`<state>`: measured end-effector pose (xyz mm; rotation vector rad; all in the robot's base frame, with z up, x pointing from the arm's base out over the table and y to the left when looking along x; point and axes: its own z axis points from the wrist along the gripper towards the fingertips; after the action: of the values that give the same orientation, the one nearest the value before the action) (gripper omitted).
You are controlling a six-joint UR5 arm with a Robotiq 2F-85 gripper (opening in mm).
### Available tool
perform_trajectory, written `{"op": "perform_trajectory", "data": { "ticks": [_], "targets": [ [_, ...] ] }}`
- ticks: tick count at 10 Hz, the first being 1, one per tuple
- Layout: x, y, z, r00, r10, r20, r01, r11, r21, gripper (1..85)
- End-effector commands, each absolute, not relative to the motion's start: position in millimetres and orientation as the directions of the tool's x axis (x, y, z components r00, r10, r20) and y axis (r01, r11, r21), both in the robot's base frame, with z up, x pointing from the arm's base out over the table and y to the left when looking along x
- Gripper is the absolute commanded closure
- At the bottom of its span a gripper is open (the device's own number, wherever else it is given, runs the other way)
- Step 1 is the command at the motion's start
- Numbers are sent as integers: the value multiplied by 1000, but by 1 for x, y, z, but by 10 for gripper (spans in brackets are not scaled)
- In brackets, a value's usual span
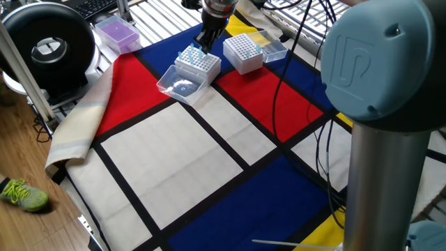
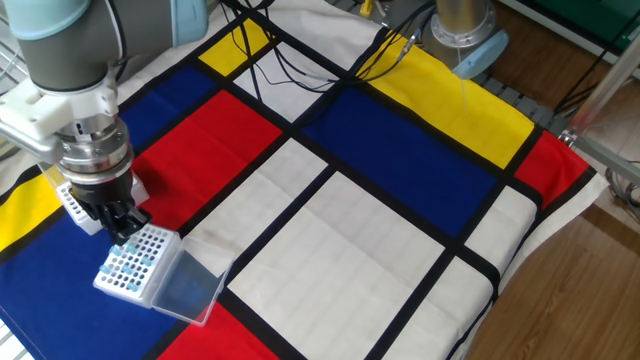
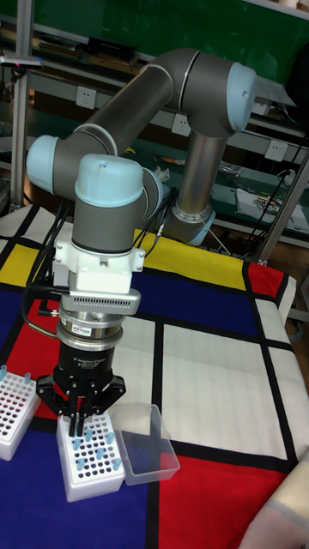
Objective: Transfer all medium pipette tips from one holder to another
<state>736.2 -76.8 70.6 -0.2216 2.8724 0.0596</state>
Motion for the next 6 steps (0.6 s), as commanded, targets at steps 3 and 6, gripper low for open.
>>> {"op": "perform_trajectory", "data": {
  "ticks": [3, 6],
  "targets": [
    [734, -79, 79, -962, -102, -253, -111, 994, 21, 840],
    [734, -83, 95, -967, -79, -241, -82, 997, -1, 840]
  ]
}}
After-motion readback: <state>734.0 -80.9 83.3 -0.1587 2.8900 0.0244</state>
